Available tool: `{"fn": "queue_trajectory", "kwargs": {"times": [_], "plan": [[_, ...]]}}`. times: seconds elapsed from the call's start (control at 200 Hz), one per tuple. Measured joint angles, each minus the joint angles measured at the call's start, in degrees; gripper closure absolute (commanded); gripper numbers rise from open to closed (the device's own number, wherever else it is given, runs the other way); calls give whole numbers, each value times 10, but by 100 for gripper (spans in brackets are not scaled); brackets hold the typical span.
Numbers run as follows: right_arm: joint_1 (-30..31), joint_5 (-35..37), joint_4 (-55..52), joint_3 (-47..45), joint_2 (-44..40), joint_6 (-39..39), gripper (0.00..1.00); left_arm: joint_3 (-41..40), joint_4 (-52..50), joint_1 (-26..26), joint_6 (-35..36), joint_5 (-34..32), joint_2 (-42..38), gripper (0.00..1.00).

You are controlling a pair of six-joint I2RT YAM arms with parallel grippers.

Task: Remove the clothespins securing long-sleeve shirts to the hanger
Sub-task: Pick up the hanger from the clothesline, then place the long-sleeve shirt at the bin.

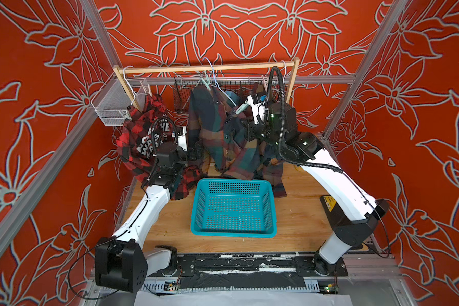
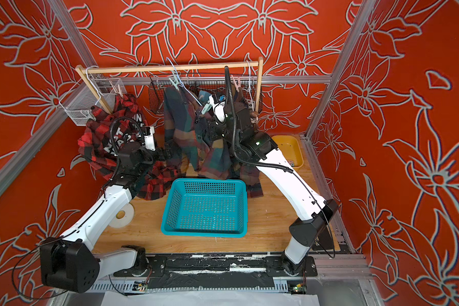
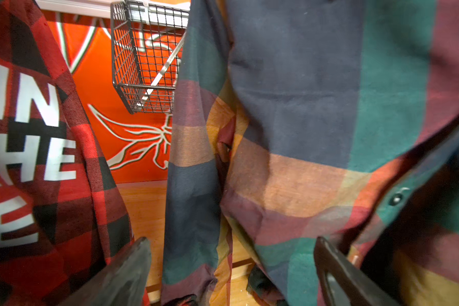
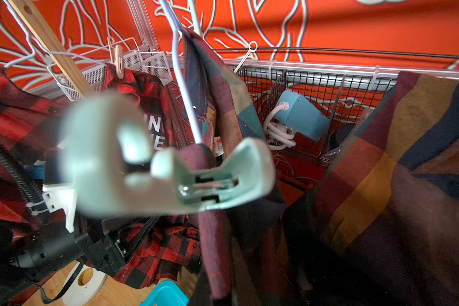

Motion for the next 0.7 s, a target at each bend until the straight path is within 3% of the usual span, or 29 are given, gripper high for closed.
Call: {"fn": "queue_trajectory", "kwargs": {"times": [0.36, 0.701], "plan": [[-16, -21, -3, -14, -68, -1, 100, 30, 21, 4, -7, 7, 74, 7], [-37, -73, 2, -97, -104, 5, 100, 95, 51, 4, -21, 24, 147, 7]]}}
